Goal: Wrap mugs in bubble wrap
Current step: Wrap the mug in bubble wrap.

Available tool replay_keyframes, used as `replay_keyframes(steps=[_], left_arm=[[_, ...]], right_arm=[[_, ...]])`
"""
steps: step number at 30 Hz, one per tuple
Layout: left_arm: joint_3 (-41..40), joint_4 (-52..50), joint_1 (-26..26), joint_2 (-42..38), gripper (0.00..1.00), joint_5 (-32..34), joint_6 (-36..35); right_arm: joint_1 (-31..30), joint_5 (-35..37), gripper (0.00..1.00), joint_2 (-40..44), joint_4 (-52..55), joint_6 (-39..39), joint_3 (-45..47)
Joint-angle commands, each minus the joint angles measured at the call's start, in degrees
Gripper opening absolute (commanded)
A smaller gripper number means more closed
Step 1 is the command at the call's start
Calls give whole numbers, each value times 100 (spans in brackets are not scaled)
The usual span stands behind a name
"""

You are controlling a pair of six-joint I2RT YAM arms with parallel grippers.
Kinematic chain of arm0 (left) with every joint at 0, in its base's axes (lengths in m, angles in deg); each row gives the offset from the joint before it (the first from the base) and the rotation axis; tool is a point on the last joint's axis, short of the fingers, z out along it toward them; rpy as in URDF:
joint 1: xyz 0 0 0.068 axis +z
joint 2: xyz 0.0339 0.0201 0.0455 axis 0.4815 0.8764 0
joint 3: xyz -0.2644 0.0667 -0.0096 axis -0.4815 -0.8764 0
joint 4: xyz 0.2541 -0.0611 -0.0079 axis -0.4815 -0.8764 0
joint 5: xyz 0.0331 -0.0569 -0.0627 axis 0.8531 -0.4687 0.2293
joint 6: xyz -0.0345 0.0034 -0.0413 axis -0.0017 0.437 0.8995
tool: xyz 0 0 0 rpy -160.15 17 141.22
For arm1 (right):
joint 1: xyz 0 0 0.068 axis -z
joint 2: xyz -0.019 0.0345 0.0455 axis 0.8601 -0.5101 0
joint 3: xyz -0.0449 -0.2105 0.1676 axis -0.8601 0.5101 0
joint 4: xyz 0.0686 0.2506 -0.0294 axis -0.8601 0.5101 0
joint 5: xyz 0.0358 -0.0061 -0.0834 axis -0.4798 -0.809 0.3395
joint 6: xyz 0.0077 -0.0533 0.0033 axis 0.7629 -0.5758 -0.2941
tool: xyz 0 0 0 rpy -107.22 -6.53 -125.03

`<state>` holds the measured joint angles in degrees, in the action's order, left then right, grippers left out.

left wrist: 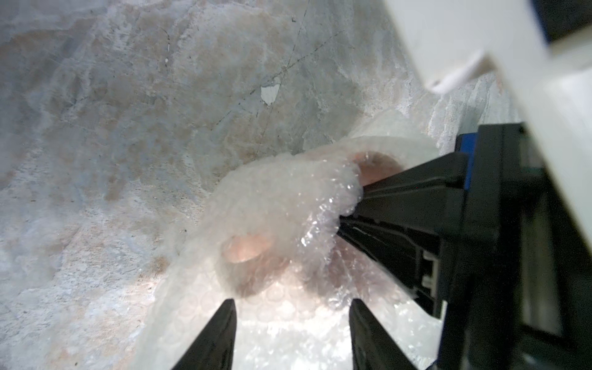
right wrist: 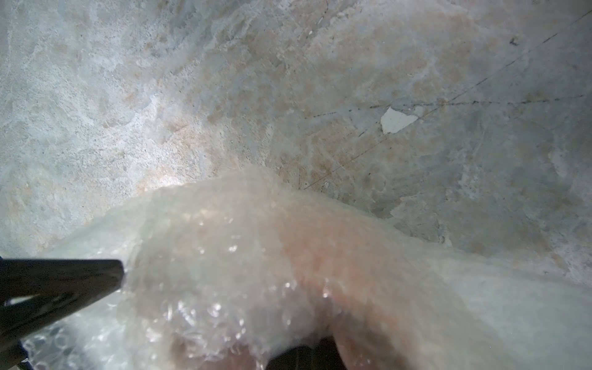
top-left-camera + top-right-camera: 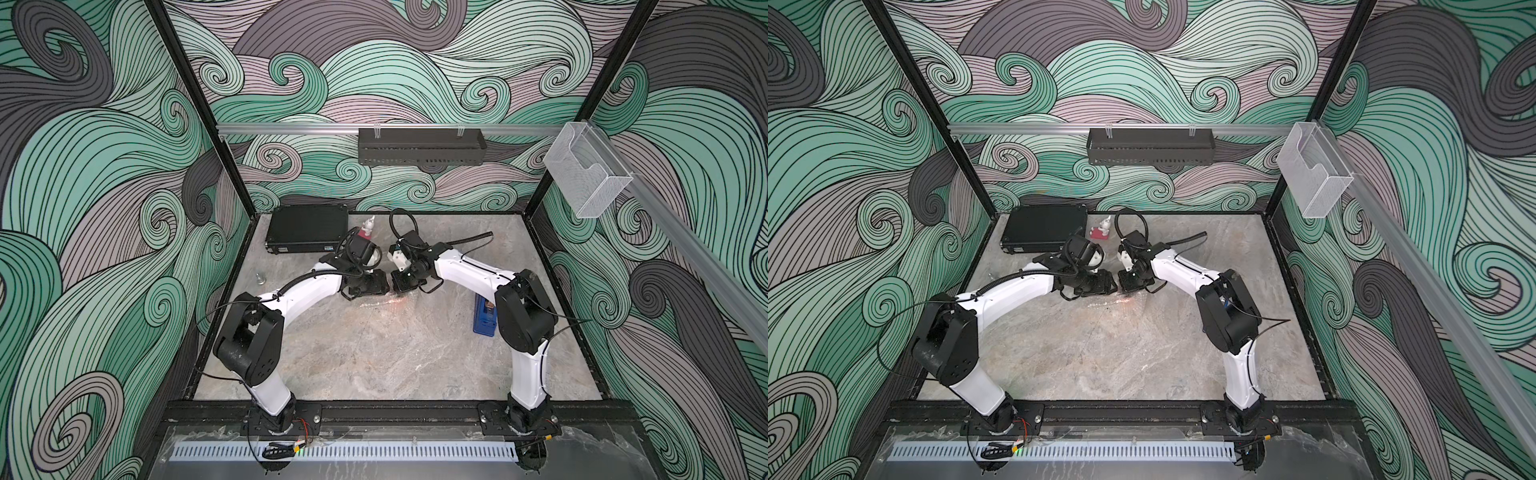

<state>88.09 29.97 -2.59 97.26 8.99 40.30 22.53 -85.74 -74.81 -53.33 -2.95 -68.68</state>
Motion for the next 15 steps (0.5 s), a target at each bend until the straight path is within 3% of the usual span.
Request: replay_keyframes(steps=[1, 15], left_arm=[[333, -363, 48, 204, 56, -84, -157], [416, -423, 54, 983, 54, -164, -450]], right_arm=[[-53, -95, 0, -30, -167, -150, -84], [-63, -175, 0, 218, -270, 64, 21]])
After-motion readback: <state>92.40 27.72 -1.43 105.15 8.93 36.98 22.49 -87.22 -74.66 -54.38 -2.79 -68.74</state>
